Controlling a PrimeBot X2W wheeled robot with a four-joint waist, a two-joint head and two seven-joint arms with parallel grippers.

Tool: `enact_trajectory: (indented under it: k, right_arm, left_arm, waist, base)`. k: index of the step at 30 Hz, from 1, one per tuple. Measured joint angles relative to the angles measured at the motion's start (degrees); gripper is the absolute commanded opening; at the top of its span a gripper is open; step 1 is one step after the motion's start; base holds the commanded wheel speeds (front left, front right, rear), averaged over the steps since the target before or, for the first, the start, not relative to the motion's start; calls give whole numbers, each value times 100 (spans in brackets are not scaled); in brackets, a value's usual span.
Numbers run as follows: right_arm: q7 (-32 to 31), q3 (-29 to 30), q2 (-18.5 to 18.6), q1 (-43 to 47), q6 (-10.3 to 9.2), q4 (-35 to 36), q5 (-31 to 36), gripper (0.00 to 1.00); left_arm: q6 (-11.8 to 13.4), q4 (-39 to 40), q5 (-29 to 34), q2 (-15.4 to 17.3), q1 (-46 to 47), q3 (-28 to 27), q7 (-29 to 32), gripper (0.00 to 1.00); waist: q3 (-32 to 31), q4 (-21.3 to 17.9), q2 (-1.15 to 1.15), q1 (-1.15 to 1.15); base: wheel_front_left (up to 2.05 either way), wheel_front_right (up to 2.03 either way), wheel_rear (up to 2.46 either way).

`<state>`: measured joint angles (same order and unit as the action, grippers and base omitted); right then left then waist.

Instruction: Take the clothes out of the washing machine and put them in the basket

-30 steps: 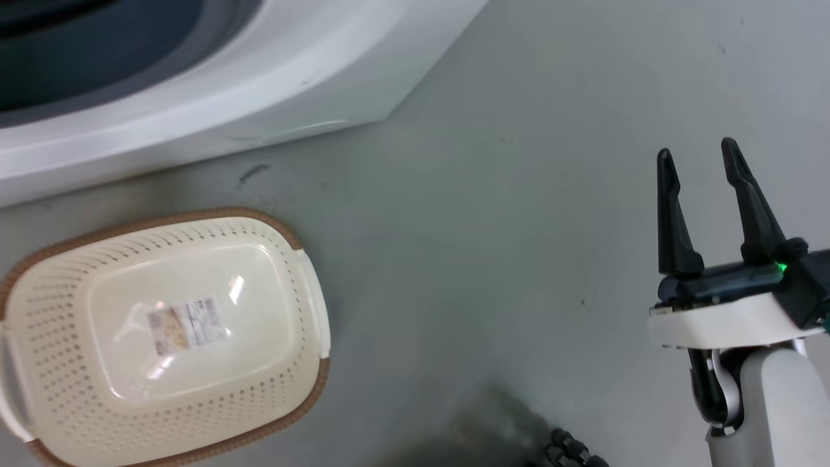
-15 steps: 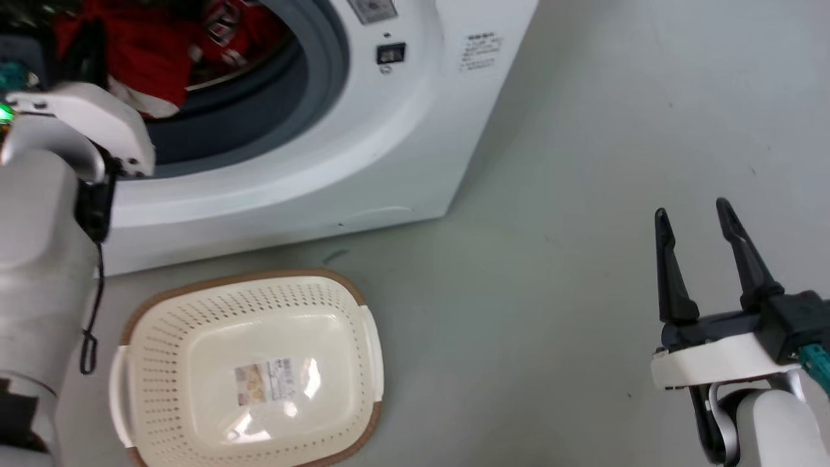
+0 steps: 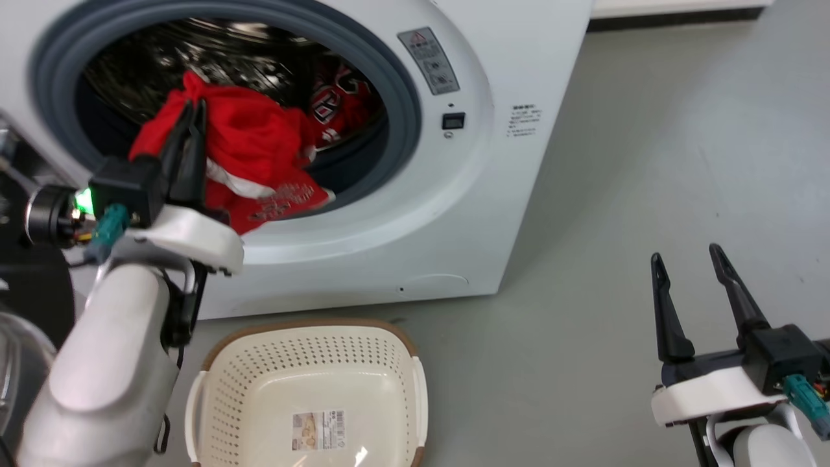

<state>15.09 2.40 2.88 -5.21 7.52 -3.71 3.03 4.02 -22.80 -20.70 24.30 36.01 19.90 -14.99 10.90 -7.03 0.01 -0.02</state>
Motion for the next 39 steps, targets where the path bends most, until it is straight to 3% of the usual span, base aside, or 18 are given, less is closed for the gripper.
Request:
enact_trajectory:
  k: [9,17,26,39]
  right_arm:
    - [0,89,0,201,0,-16,11,100]
    - [0,91,0,203,-1,11,58,100]
    - [0,108,0,0,0,160,232,100]
    - [0,297,2,-486,0,704,446,100]
  left_arm:
    - [-103,1256,230,-138,-1234,-192,-8,0]
    - [-158,1299,113,-101,-1961,-8,105,0]
    - [-352,-142,43,-381,-1935,260,98,0]
    - [-734,-2780,404,-776,-225,500,9,0]
  waist:
    - [-339,416,0,0]
    - [-143,598,0,1]
    - [514,625,0,2]
    - [2101,543,0,3]
  base:
    - [0,0,0]
    - [0,0,0]
    - [0,0,0]
    - [0,0,0]
